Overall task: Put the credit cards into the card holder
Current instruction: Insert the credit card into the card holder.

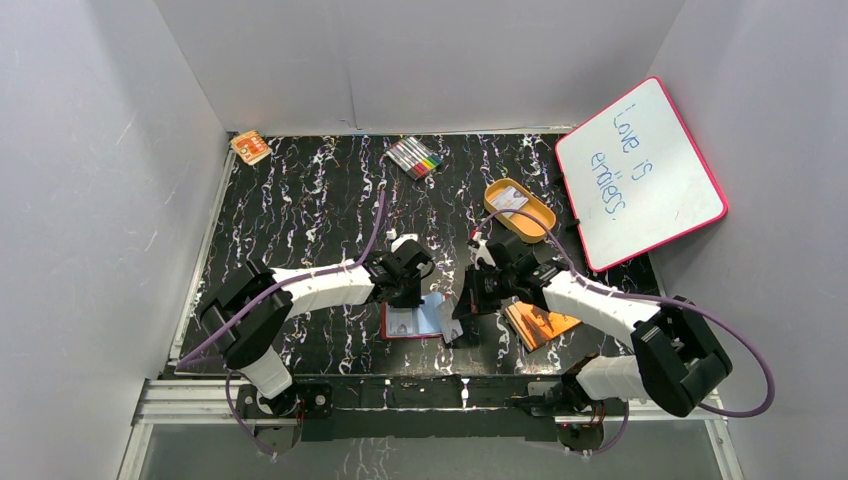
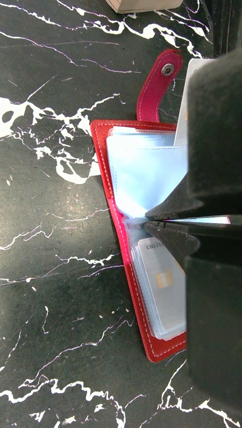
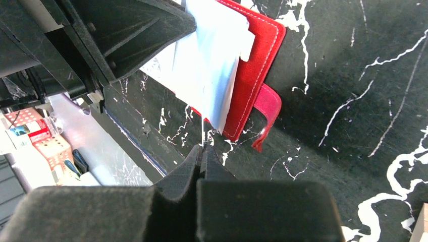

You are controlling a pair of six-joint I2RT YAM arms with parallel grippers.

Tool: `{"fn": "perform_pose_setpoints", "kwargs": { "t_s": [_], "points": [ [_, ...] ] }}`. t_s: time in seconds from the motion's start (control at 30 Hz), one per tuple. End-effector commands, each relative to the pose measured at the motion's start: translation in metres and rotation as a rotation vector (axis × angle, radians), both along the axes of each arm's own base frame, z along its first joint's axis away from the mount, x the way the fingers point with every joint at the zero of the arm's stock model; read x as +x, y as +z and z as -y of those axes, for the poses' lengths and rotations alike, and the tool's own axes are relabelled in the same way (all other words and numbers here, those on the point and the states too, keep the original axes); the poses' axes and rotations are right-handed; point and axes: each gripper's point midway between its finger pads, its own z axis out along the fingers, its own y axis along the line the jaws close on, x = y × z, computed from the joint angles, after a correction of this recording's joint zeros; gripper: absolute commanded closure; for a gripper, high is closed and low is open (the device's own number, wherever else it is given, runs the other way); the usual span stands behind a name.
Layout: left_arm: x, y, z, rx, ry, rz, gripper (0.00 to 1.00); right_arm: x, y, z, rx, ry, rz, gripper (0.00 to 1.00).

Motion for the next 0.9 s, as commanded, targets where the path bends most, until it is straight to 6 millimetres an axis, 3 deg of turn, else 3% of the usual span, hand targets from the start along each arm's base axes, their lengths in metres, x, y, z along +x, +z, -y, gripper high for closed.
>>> {"fn": "perform_pose_setpoints", "kwargs": {
  "t_s": [0.0, 0.2, 0.4, 0.87],
  "points": [
    [-0.030, -0.029, -0.034, 0.142, -0.019, -0.109, 1.00, 0.011, 0.024, -0.021, 0.095, 0.058, 0.059, 1.00],
    [-0.025, -0.013, -0.029, 0.118, -0.009, -0.086, 0.98, 0.005, 0.019, -0.031, 0.135, 0.098, 0.002, 1.00],
    [-0.015, 0.015, -0.022, 0.084, -0.011, -0.032, 0.79, 0.003, 0.009, -0.034, 0.141, 0.095, -0.034, 1.00],
    [-0.007, 0.064, -0.012, 0.001, -0.018, 0.037, 0.46, -0.001, 0.005, -0.046, 0.159, 0.118, -0.069, 1.00]
  ]
}}
